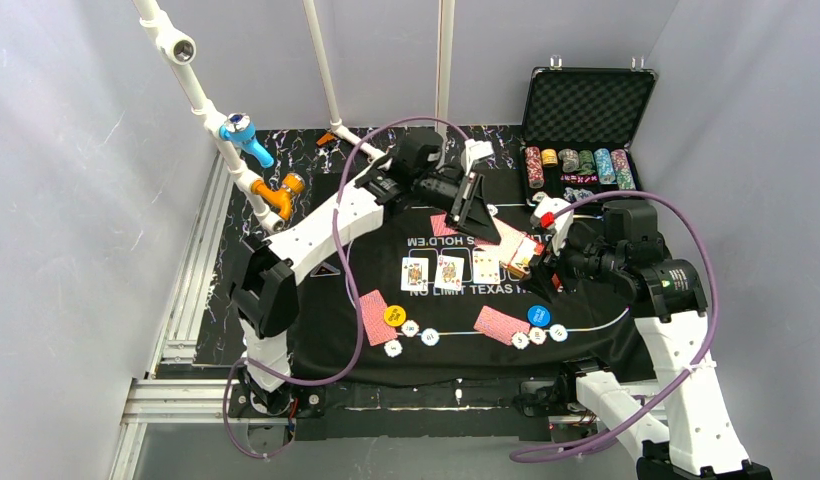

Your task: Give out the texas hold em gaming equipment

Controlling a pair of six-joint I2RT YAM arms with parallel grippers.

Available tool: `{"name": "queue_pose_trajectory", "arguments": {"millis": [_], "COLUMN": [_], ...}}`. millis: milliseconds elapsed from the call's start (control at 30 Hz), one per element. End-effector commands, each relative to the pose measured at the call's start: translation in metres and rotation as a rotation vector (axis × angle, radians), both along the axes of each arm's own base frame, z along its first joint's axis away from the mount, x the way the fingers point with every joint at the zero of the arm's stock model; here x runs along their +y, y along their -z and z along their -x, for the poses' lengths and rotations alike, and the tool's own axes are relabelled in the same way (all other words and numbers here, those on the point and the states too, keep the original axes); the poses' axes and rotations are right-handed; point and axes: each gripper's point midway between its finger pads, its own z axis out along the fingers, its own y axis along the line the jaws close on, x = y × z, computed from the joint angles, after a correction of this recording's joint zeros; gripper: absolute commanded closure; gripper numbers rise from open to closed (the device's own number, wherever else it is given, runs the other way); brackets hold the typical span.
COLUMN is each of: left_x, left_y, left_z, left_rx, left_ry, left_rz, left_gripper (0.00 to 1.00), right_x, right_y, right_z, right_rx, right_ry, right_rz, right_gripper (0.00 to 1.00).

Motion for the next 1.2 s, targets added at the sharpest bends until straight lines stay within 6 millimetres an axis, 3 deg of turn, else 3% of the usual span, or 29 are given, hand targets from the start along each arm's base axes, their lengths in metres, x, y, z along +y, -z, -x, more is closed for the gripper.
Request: {"name": "queue_pose_trajectory", "arguments": {"millis": [0,200,233,367,433,500,667,867,1000,1167], "left_x": [0.020,0.018,0.017,0.017,0.018,0.019,0.020,0.018,0.019,0.021], "left_y": [-0.039,-0.045,-0.046,-0.045,-0.042,-0.039,-0.033,-0.036,-0.043,-0.049], "left_z": [0.000,-0.002,-0.003,-0.001,0.000,0.000,-0.001,-0.013,-0.016,-0.015], "left_rx": [-0.107,-0.107,-0.104,-0.071,-0.063,-0.050,-0.029,-0.027,-0.031,-0.042], "left_ry": [-0.028,-0.025,-0.024,-0.021,-0.033,-0.044,-0.076,-0.129,-0.133,-0.129], "left_rz": [0.074,0.088,0.092,0.087,0.078,0.073,0.061,0.077,0.089,0.104], "left_gripper": [0.80,0.80,0.76,0.39,0.33,0.33,0.39,0.59,0.59,0.92], "right_x": [0.007,0.007,0.007,0.006,0.004,0.004,0.003,0.004,0.003,0.001], "right_y": [-0.020,-0.021,-0.021,-0.024,-0.025,-0.026,-0.028,-0.029,-0.028,-0.026], "right_z": [-0.003,-0.005,-0.006,-0.012,-0.017,-0.020,-0.024,-0.022,-0.020,-0.018], "right_rx": [-0.085,-0.088,-0.089,-0.087,-0.077,-0.066,-0.066,-0.066,-0.064,-0.065], "right_ry": [-0.029,-0.023,-0.015,0.029,0.078,0.112,0.139,0.129,0.130,0.131], "right_rz": [-0.042,-0.049,-0.052,-0.067,-0.080,-0.096,-0.106,-0.112,-0.103,-0.093], "right_gripper": [0.99,0.99,0.99,0.99,0.99,0.99,0.99,0.99,0.99,0.99]}}
